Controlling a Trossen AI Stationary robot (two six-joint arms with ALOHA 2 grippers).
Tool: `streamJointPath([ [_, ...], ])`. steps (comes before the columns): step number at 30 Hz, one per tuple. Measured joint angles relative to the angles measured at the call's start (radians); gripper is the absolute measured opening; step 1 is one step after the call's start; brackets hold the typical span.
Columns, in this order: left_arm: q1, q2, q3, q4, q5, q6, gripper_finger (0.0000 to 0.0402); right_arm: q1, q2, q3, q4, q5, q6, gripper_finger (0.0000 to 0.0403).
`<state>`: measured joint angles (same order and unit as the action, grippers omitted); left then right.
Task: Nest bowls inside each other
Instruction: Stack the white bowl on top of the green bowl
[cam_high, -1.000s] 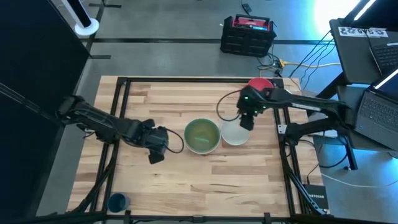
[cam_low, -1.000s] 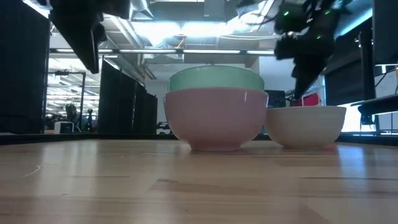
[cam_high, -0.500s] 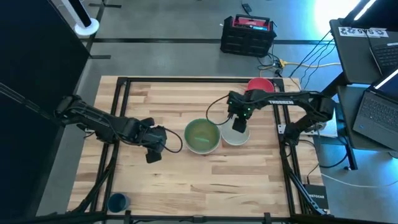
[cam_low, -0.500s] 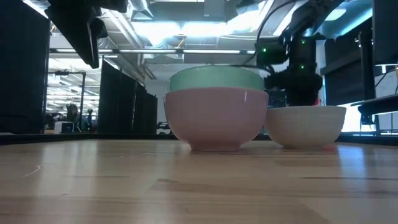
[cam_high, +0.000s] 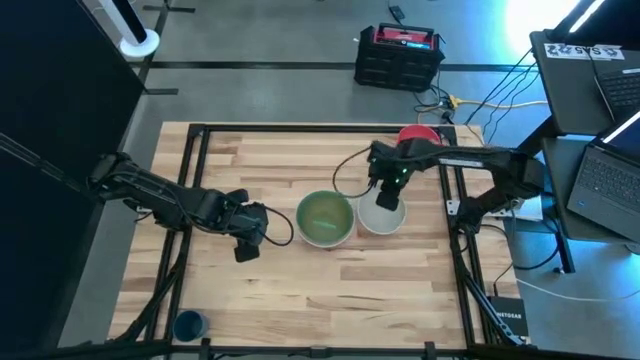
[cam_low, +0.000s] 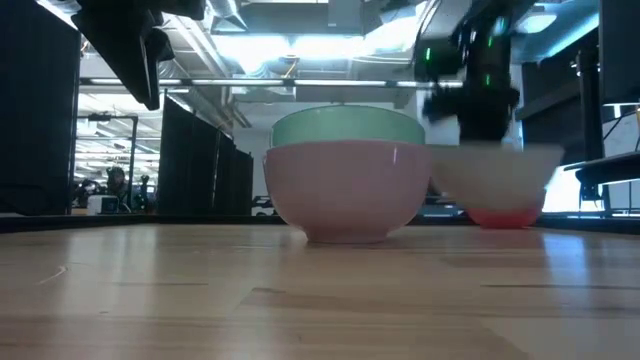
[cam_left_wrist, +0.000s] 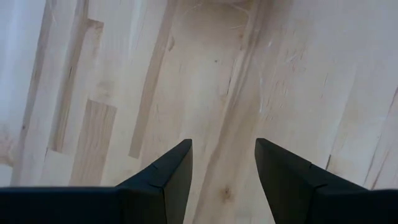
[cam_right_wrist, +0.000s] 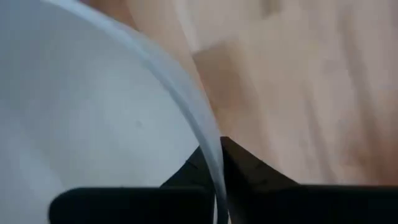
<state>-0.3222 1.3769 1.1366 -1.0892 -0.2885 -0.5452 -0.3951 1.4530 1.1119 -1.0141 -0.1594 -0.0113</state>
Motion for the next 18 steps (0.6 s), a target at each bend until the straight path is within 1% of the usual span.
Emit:
streamJointPath([
  [4, 0.000, 0.000, 0.000, 0.001, 0.000, -0.001, 0.0158, 0.006, -0.052, 0.092, -0.073, -0.011, 0.009, 0.0000],
  [6, 0.000, 0.000, 0.000, 0.002, 0.000, 0.000, 0.0158, 0.028, -0.036, 0.191, -0.075, -0.020, 0.015, 0.0000],
  [8, 0.001, 0.000, 0.000, 0.006, 0.000, 0.000, 0.0158, 0.058, 0.009, 0.290, -0.066, -0.021, 0.025, 0.0000],
  [12, 0.003, 0.000, 0.000, 0.005, 0.000, 0.002, 0.0158, 0.103, 0.146, 0.452, -0.061, -0.043, 0.032, 0.0000],
  [15, 0.003, 0.000, 0.000, 0.005, 0.000, 0.000, 0.0158, 0.129, 0.246, 0.549, -0.061, -0.089, 0.033, 0.0000],
  [18, 0.003, 0.000, 0.000, 0.006, 0.000, -0.008, 0.0158, 0.154, 0.344, 0.614, -0.071, -0.133, 0.030, 0.0000],
])
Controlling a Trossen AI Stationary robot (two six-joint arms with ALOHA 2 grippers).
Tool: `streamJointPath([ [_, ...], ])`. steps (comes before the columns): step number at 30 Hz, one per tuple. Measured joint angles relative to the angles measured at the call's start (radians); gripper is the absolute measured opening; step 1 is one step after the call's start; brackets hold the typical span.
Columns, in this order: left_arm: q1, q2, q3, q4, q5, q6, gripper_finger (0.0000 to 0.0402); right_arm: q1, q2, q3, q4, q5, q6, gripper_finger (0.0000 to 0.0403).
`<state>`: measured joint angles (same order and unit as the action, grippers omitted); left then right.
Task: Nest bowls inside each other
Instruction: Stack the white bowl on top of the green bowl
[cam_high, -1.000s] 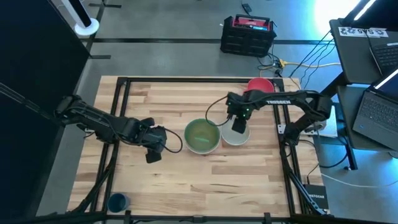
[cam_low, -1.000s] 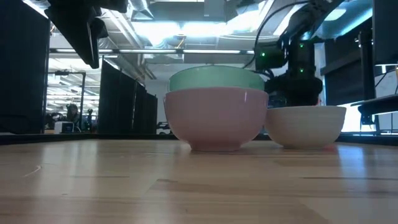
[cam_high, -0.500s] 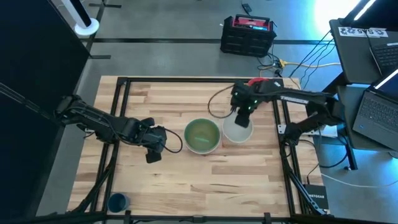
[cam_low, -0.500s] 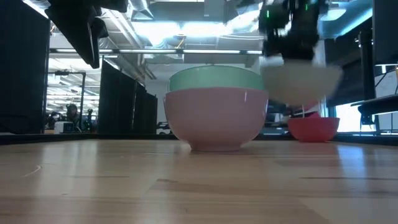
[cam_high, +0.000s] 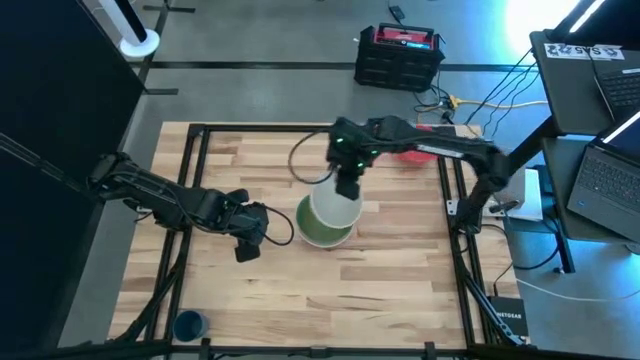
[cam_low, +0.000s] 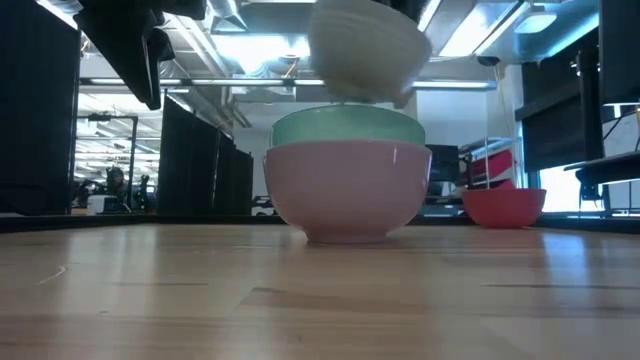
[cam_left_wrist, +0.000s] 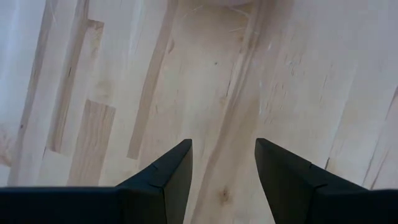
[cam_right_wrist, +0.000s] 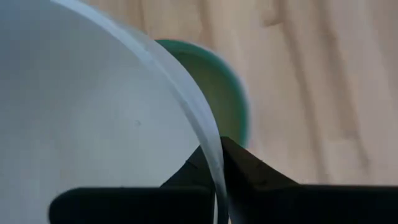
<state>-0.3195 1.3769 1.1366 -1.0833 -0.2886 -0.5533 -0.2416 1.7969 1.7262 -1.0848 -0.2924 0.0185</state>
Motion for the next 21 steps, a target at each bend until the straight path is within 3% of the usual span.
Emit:
streamJointPath([
  [21, 0.000, 0.000, 0.000, -0.007, 0.000, 0.038, 0.0158, 0.069, 0.156, 0.039, -0.034, -0.065, -0.023, 0.0000],
])
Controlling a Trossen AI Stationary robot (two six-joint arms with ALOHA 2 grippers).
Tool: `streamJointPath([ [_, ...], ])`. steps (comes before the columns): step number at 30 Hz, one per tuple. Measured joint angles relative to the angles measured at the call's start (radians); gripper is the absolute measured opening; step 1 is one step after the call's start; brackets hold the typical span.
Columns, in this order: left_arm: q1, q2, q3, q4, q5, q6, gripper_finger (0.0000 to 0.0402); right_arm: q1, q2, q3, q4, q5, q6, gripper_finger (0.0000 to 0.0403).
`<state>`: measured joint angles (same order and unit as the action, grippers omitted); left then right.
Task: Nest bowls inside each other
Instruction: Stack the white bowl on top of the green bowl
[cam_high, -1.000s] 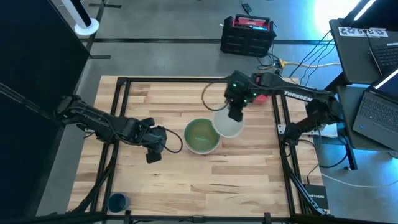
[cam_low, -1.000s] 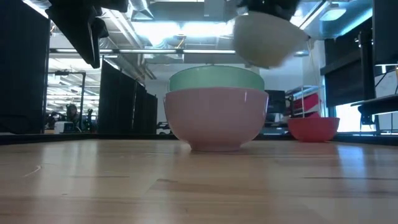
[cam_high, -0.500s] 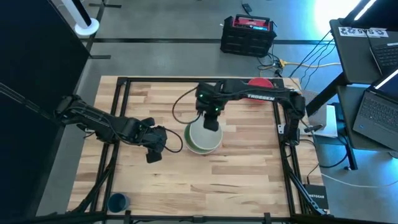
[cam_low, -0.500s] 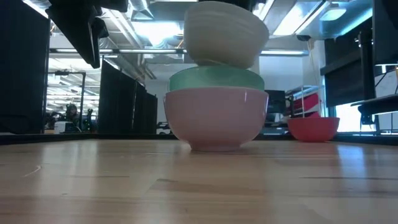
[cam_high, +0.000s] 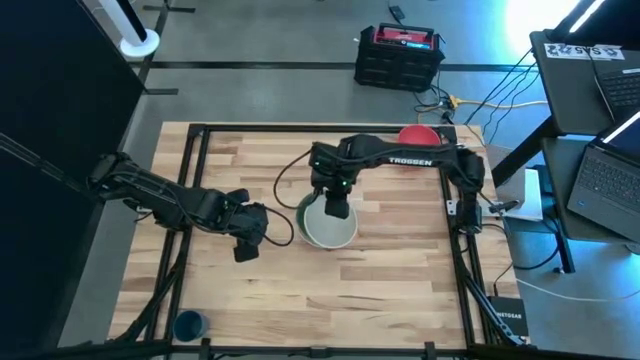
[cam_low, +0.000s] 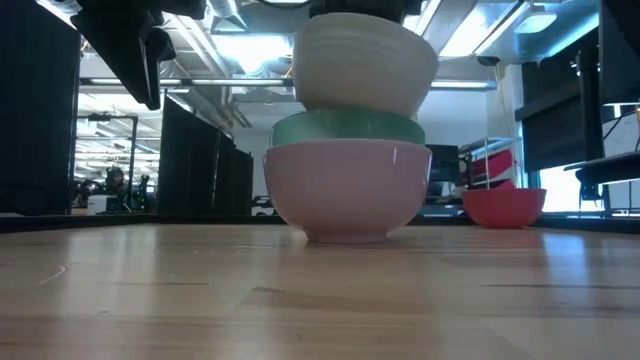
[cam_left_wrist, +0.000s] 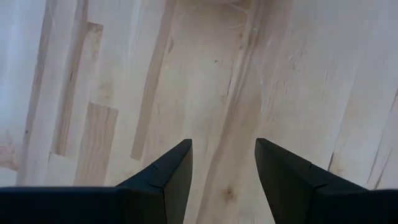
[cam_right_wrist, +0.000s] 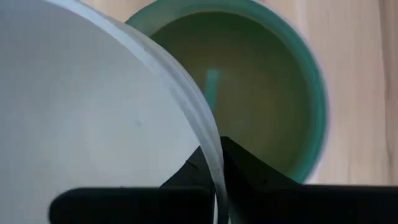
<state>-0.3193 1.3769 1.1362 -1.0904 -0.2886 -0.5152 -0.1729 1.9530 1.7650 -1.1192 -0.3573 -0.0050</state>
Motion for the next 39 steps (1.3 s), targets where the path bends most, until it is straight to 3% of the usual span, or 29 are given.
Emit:
streamJointPath([
  [30, 0.001, 0.000, 0.000, -0.005, 0.000, 0.026, 0.0158, -0.043, 0.147, 0.004, 0.045, 0.043, -0.052, 0.0005],
  [34, 0.001, 0.000, 0.000, -0.005, 0.000, 0.026, 0.0158, -0.044, 0.168, 0.004, 0.052, 0.015, -0.061, 0.0035],
  [39, 0.001, 0.000, 0.000, -0.005, 0.000, 0.030, 0.0158, -0.044, 0.169, 0.016, 0.028, -0.002, -0.073, 0.0111],
])
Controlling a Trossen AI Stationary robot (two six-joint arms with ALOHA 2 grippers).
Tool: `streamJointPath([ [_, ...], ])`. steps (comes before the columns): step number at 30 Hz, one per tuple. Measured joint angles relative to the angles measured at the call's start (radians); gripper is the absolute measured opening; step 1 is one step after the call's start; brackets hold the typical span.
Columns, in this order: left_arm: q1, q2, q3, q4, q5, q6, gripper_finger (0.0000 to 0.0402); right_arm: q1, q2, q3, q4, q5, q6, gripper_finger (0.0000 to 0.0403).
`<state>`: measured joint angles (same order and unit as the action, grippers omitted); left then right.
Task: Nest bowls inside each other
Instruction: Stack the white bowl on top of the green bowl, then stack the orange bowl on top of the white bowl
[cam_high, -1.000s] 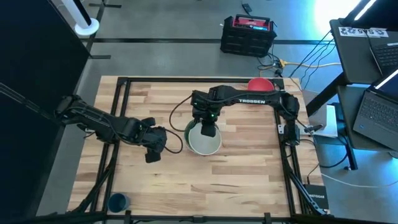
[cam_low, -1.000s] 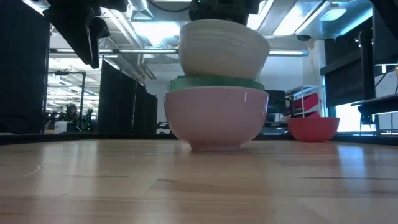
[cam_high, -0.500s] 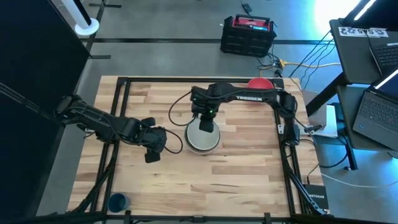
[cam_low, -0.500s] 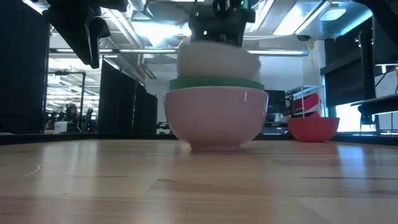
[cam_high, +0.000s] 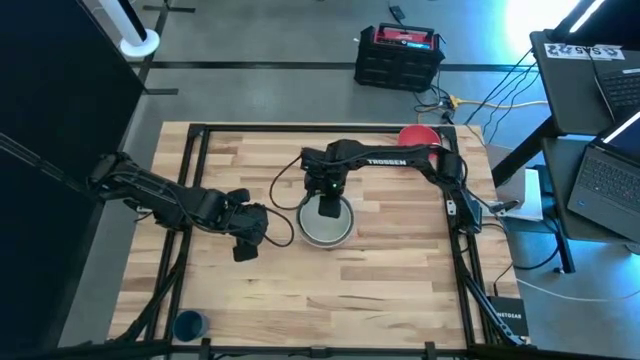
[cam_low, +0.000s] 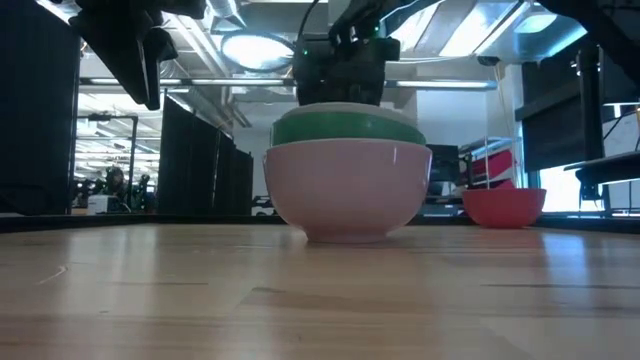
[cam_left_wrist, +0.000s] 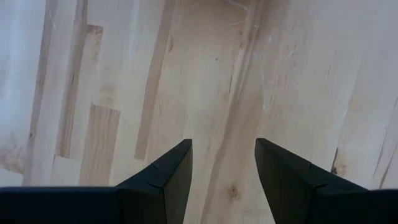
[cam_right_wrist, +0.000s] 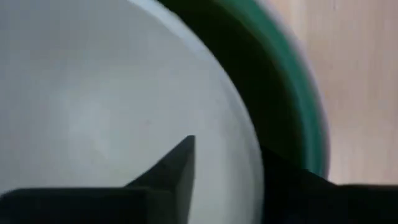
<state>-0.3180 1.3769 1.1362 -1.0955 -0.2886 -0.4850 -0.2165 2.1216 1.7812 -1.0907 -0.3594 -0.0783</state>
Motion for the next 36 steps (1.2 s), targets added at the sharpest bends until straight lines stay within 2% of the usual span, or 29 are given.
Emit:
streamJointPath([
  [3, 0.000, 0.000, 0.000, -0.001, 0.000, 0.011, 0.0158, -0.005, -0.002, 0.043, -0.051, 0.024, -0.011, 0.0149],
  [16, 0.000, 0.000, 0.000, -0.002, 0.000, 0.002, 0.0158, -0.103, -0.033, 0.230, -0.313, 0.302, -0.061, 0.0216],
  [20, -0.008, 0.000, 0.000, -0.002, 0.000, -0.005, 0.0158, -0.261, -0.132, 0.071, -0.325, 0.388, -0.037, 0.0216],
  [26, -0.010, 0.000, 0.000, -0.003, 0.000, 0.025, 0.0158, -0.488, -0.288, -0.239, -0.212, 0.413, 0.017, 0.0216],
  [32, -0.003, 0.000, 0.000, -0.004, 0.000, 0.066, 0.0158, -0.595, -0.307, -0.376, -0.127, 0.397, 0.033, 0.0216],
  [36, -0.003, -0.003, 0.000, -0.010, 0.000, 0.064, 0.0158, -0.614, -0.307, -0.439, -0.058, 0.386, 0.030, 0.0180],
])
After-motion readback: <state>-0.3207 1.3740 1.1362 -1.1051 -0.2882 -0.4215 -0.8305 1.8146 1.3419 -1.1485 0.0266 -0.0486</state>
